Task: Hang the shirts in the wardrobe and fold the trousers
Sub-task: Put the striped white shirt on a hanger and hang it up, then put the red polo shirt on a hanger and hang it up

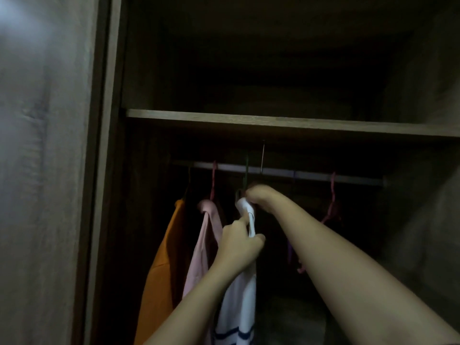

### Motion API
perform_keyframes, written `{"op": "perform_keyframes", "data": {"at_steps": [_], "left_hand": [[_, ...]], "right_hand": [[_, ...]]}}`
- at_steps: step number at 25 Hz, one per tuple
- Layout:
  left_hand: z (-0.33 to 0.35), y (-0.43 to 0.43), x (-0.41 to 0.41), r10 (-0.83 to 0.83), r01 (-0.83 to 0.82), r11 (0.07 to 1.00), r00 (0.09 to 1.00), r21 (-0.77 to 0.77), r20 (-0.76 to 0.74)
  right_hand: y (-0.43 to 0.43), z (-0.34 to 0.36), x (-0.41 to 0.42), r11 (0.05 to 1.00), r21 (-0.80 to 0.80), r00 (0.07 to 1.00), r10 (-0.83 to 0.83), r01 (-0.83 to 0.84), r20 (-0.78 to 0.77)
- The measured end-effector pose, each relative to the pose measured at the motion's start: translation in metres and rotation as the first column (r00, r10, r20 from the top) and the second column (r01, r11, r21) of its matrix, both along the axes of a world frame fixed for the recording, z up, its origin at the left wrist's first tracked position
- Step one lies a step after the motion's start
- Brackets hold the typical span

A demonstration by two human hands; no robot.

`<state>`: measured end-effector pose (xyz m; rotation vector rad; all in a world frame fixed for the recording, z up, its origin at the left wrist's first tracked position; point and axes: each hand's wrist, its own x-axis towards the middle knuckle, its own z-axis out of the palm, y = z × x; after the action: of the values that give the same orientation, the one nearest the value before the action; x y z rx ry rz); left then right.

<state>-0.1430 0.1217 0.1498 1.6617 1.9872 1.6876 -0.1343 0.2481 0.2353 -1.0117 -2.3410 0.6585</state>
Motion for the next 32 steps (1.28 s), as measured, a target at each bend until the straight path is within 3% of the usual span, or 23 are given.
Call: {"op": "perform_keyframes", "data": {"at_steps": [3,6,10,12,14,16,19,23,26,29,32], "left_hand": [[-0.012,0.012,-0.001,0.028,-0.028,0.999,1.0,-0.024,0.003],[-0.022,0.016,0.0,0.046,-0.046,0.998,0.999,-0.042,0.006],[-0.017,0.005,-0.002,0.047,-0.052,0.996,0.996,-0.072,-0.077],[-0.011,-0.01,-0.007,0.085,-0.094,0.993,0.99,-0.073,-0.116],[-0.01,-0.033,-0.015,0.135,-0.14,0.99,0.983,-0.036,-0.124],[-0.014,-0.067,-0.024,0.177,-0.176,0.984,0.975,0.022,-0.133],[-0.036,-0.142,-0.053,0.242,-0.235,0.97,0.963,0.07,-0.121],[-0.092,-0.253,-0.117,0.44,-0.445,0.895,0.891,-0.019,-0.114],[-0.138,-0.34,-0.166,0.534,-0.566,0.811,0.82,-0.151,-0.206],[-0.192,-0.431,-0.216,0.566,-0.635,0.719,0.771,-0.284,-0.291],[-0.233,-0.509,-0.254,0.506,-0.616,0.642,0.788,-0.457,-0.352]], "right_hand": [[0.01,-0.006,-0.003,0.999,0.046,0.982,0.017,-0.026,0.19],[0.013,-0.016,-0.002,0.998,0.056,0.98,0.007,-0.019,0.197],[0.001,-0.015,0.009,0.95,0.311,0.962,-0.101,0.018,0.253],[-0.014,-0.011,0.019,0.898,0.434,0.989,-0.12,0.073,0.083],[-0.037,-0.01,0.026,0.868,0.481,0.978,-0.02,0.12,-0.207],[-0.071,-0.017,0.028,0.898,0.439,0.897,0.177,0.021,-0.406],[-0.142,-0.059,0.017,0.931,0.294,0.776,0.346,-0.216,-0.527],[-0.237,-0.139,-0.044,0.913,0.181,0.8,0.408,-0.366,-0.44],[-0.307,-0.197,-0.111,0.881,0.135,0.816,0.471,-0.453,-0.335],[-0.384,-0.254,-0.168,0.824,0.077,0.785,0.56,-0.561,-0.264],[-0.441,-0.302,-0.205,0.767,0.027,0.744,0.63,-0.641,-0.222]]}}
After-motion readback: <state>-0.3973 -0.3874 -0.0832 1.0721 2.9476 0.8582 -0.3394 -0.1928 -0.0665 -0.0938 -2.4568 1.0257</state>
